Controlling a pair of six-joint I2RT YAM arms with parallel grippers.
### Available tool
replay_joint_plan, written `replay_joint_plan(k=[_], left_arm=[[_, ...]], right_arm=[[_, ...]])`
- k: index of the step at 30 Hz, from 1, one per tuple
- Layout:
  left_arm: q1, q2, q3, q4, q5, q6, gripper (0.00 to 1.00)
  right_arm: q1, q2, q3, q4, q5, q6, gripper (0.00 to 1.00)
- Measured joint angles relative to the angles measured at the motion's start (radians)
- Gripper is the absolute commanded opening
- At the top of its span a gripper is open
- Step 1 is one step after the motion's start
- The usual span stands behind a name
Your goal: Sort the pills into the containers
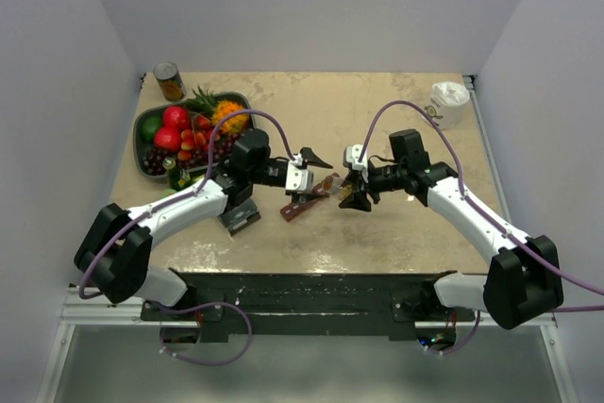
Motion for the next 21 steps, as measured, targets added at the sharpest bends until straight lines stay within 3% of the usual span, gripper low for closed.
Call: replay_joint_plan(k=[4,5,12,15,21], left_arm=[[-0.005,0.024,0.022,-0.036,0.002,0.017,0.39],[-0.008,0.026,0.024,-0.044,0.004,0.023,0.30],[-0.010,0.028,0.039,-0.059,-0.008,-0.049,0.09],[-0.010,0.030,0.051,-0.060,-0.039,-0.202,0.00],[-0.010,0.058,0.107,-0.105,-0.123,-0.632,0.00]], right_arm=[[-0.001,0.000,0.000,0.000,0.000,0.000,0.00],[-0.002,0.000,0.000,0.002,0.001,-0.003,0.00],[-0.004,0.000,0.000,-0.001,0.000,-0.007,0.00],[-0.005,-0.001,0.000,0.002,0.000,-0.006,0.00],[-0.011,-0.007,0.000,0.005,0.012,0.006,0.00]])
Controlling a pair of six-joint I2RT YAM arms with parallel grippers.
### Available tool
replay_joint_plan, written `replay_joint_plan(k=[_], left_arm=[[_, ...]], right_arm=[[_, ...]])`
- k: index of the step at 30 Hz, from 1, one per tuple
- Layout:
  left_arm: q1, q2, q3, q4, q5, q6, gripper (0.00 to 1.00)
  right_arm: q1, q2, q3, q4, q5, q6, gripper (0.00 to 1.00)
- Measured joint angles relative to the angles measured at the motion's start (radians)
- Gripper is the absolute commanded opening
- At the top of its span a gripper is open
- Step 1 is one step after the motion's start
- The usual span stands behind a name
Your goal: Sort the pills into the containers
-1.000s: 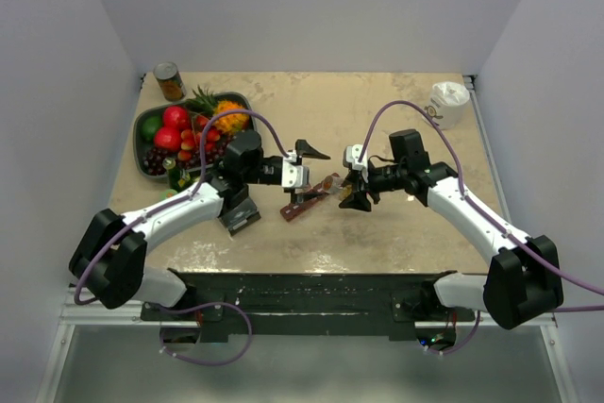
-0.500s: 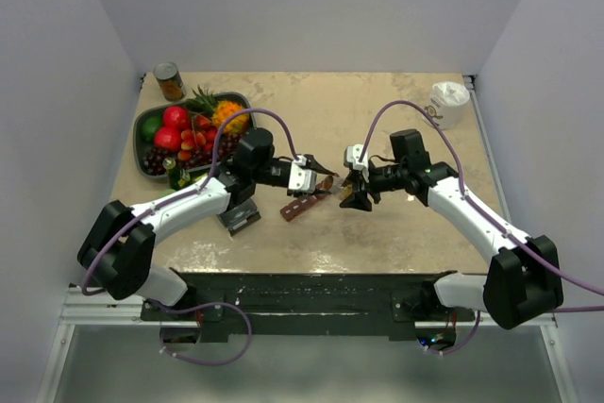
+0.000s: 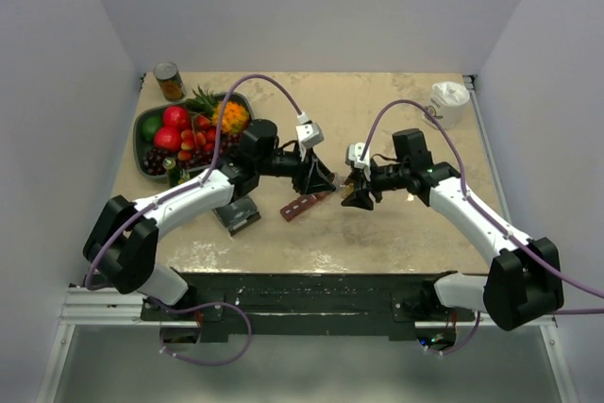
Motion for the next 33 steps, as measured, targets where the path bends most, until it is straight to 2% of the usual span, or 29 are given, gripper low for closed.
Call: replay_joint_plan(k=[6,10,14,20,26,33], left_arm=[[0.009,0.018,0.010,-0.031,-0.054,-0.439,0.02],[0.011,0.006,-0.044,0.022,-0.108,-0.718,0.02],[0.011,-0.019,-0.075,0.031,-0.161,-0.887,0.02],[0.022,-0.082,-0.074,-0.029,-0.242,-0.924,0.02],[0.077,-0.161,-0.077,-0.050,-0.271,-0.893,0.03],[0.158,-0.174,-0.097,-0.208,-0.419,-0.636,0.08]], right_arm=[[-0.001,-0.001,-0.006,-0.013,0.007,0.003,0.00],[-0.001,-0.003,-0.013,-0.014,0.009,0.005,0.00],[0.000,-0.003,-0.016,-0.009,0.008,0.007,0.00],[-0.003,-0.004,-0.016,0.023,0.011,0.010,0.00],[-0.006,-0.004,-0.016,0.026,0.018,0.013,0.00],[-0.012,-0.004,-0.016,0.026,0.019,0.013,0.00]])
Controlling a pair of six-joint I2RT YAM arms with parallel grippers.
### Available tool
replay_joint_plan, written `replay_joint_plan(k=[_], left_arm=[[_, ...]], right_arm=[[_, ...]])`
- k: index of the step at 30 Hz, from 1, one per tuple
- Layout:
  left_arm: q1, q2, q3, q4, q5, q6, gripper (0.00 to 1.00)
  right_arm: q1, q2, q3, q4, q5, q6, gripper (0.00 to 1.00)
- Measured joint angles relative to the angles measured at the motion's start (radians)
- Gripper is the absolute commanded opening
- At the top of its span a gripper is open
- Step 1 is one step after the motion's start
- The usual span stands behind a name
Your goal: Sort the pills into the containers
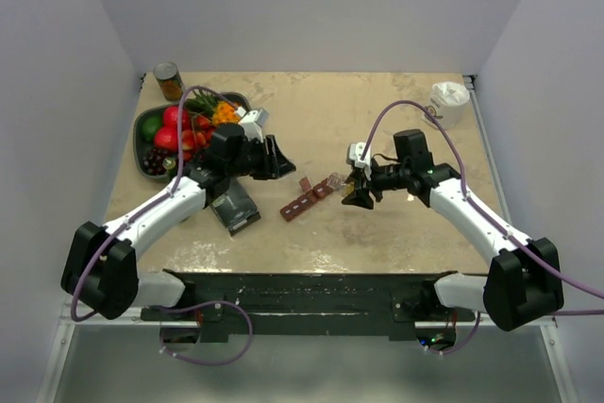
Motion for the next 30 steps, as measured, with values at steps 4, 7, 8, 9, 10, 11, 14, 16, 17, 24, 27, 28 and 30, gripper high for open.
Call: replay_joint_plan(k=[4,7,8,9,10,11,14,16,17,24,27,28,30], left_arm=[[0.053,0.069,-0.008,-0.095,-0.125,0.170,0.10],[0.060,0.169,-0.007,-0.145,-0.183,0.260,0.11],[0.060,0.214,-0.003,-0.162,-0.191,0.283,0.11],[0.059,0.243,0.000,-0.169,-0.197,0.293,0.11],[0.059,0.275,0.005,-0.180,-0.203,0.308,0.12],[0.059,0.300,0.009,-0.188,-0.210,0.319,0.12],[0.056,0.358,0.036,-0.198,-0.230,0.349,0.13],[0.055,0.362,0.044,-0.200,-0.252,0.367,0.13],[0.055,0.362,0.046,-0.204,-0.264,0.373,0.14],[0.055,0.380,0.081,-0.240,-0.333,0.411,0.42],[0.055,0.398,0.097,-0.248,-0.340,0.419,0.60],[0.055,0.399,0.099,-0.252,-0.340,0.419,0.63],[0.054,0.399,0.102,-0.253,-0.337,0.420,0.68]], right_arm=[[-0.002,0.000,0.000,0.000,0.007,0.000,0.00],[-0.004,0.000,0.000,0.000,0.008,0.001,0.00],[-0.005,0.000,0.000,0.000,0.009,0.001,0.00],[-0.007,0.000,0.000,0.000,0.011,0.002,0.00],[-0.008,0.000,0.000,0.000,0.011,0.002,0.00],[-0.010,0.000,0.000,0.000,0.012,0.002,0.00],[-0.015,0.000,0.000,0.000,0.013,0.003,0.00],[-0.018,0.000,0.000,0.000,0.013,0.003,0.00],[-0.018,0.000,0.000,0.000,0.013,0.003,0.00],[-0.019,0.000,0.000,0.000,0.013,0.003,0.00],[-0.020,0.000,0.000,0.000,0.013,0.003,0.01],[-0.020,0.000,0.000,0.000,0.013,0.003,0.01],[-0.023,0.000,0.000,0.000,0.012,0.004,0.01]])
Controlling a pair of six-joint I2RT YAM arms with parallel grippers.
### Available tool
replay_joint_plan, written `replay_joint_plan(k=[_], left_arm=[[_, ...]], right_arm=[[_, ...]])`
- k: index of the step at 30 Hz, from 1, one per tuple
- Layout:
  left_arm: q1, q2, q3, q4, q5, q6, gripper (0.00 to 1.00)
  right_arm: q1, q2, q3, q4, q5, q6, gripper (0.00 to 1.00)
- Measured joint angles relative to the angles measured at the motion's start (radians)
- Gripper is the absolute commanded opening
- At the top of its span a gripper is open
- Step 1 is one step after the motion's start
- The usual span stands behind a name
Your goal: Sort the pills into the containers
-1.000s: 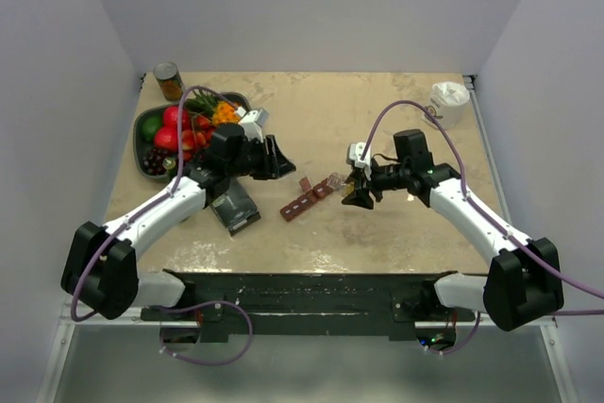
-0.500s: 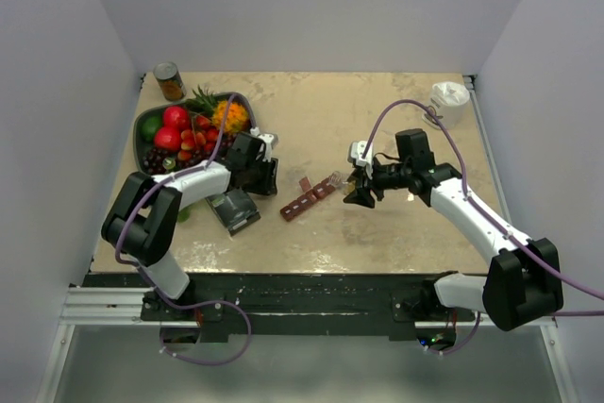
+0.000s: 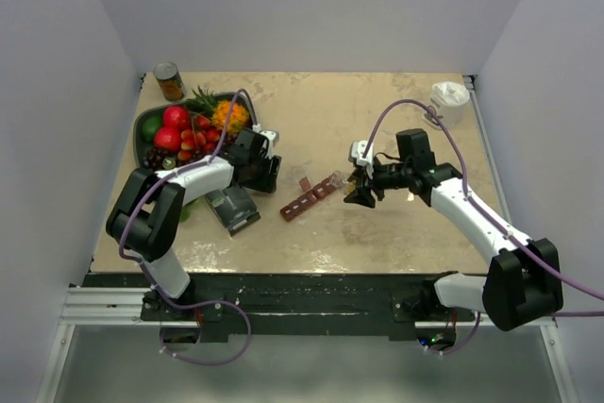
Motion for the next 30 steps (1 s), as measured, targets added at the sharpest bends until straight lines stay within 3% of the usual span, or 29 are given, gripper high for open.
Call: replay_joint_plan(k=[11,22,26,30], left_arm=[[0.000,-0.076,0.005,-0.004,0.037,-0.002,0.71],[0.001,-0.324,-0.046,0.062,0.129,-0.002,0.76],[0.002,-0.412,-0.080,0.136,0.243,-0.012,0.76],[0.005,-0.474,-0.154,0.371,0.458,-0.151,0.84]], right_arm=[[-0.036,-0.002,0.000,0.000,-0.035,0.031,0.02],[-0.103,-0.028,0.001,0.026,-0.117,0.110,0.03],[-0.116,-0.029,0.001,0.035,-0.148,0.132,0.04],[-0.117,-0.029,0.001,0.047,-0.161,0.145,0.04]])
